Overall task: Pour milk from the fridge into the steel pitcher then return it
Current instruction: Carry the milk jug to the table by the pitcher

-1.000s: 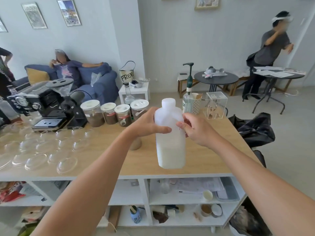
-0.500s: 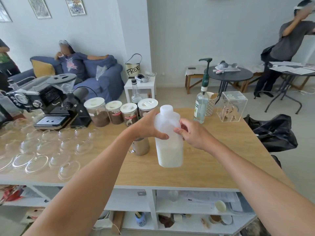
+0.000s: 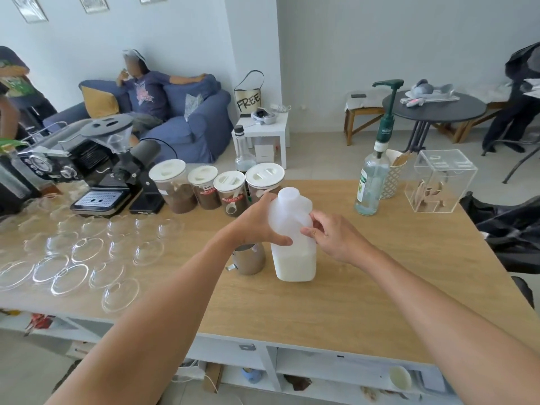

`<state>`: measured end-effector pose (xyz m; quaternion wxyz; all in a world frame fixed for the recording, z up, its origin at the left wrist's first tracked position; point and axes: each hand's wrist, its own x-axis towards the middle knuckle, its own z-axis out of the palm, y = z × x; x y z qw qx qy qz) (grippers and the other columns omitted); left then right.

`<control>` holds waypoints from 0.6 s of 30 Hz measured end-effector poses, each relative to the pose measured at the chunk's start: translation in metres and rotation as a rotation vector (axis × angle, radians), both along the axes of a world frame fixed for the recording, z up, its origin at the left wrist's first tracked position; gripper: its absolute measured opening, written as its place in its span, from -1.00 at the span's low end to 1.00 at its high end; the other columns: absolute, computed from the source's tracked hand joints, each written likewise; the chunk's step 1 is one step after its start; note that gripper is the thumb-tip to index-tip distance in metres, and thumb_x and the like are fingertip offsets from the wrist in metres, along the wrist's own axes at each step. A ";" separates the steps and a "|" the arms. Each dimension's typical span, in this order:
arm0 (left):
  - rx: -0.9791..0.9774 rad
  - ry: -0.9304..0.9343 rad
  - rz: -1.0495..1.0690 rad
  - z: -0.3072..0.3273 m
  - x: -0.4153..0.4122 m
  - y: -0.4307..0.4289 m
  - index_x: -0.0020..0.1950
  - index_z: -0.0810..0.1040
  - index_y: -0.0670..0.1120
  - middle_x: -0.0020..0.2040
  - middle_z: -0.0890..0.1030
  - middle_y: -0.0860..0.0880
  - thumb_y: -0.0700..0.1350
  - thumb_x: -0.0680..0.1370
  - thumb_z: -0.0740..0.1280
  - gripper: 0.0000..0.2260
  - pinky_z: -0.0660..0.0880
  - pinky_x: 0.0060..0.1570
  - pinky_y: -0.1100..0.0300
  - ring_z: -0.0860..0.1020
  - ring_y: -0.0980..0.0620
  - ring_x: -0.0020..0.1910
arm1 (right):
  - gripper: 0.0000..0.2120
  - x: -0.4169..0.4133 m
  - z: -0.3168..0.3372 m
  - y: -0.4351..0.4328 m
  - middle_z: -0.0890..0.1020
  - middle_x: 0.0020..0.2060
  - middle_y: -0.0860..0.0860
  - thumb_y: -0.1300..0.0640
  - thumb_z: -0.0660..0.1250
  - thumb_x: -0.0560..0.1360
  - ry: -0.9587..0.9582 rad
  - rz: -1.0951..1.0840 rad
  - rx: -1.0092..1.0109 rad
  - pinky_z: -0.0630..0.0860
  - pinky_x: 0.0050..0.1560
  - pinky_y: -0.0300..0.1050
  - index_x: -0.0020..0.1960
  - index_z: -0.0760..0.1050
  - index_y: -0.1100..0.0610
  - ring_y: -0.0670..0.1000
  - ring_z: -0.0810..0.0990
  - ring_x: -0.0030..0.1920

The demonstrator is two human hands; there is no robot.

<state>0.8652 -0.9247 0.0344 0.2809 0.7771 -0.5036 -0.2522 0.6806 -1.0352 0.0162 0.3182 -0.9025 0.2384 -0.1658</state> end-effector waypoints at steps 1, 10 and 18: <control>-0.005 0.003 0.005 -0.003 0.002 -0.002 0.44 0.25 0.00 0.20 0.51 0.04 -0.01 0.23 0.66 -0.10 0.54 0.19 0.04 0.52 0.02 0.19 | -0.74 0.003 -0.002 -0.002 0.48 -0.35 0.00 0.07 0.31 0.57 0.003 0.003 -0.003 0.32 -0.29 -0.04 -0.14 0.39 0.24 0.02 0.38 -0.34; -0.016 -0.008 -0.036 -0.020 0.028 -0.023 0.43 0.24 -0.01 0.20 0.49 0.03 0.00 0.25 0.65 -0.12 0.52 0.10 0.10 0.51 0.01 0.17 | -0.75 0.024 -0.017 -0.014 0.54 -0.29 0.12 0.08 0.32 0.56 0.011 -0.057 -0.006 0.33 -0.28 -0.03 -0.14 0.40 0.25 0.03 0.40 -0.31; -0.040 0.026 -0.073 -0.031 0.045 -0.041 0.42 0.25 -0.03 0.18 0.46 0.06 -0.01 0.26 0.65 -0.14 0.39 -0.15 0.37 0.47 0.04 0.14 | -0.75 0.032 -0.019 -0.017 0.45 -0.33 -0.03 0.05 0.30 0.57 0.054 -0.153 0.030 0.28 -0.29 -0.10 -0.14 0.39 0.22 -0.03 0.36 -0.31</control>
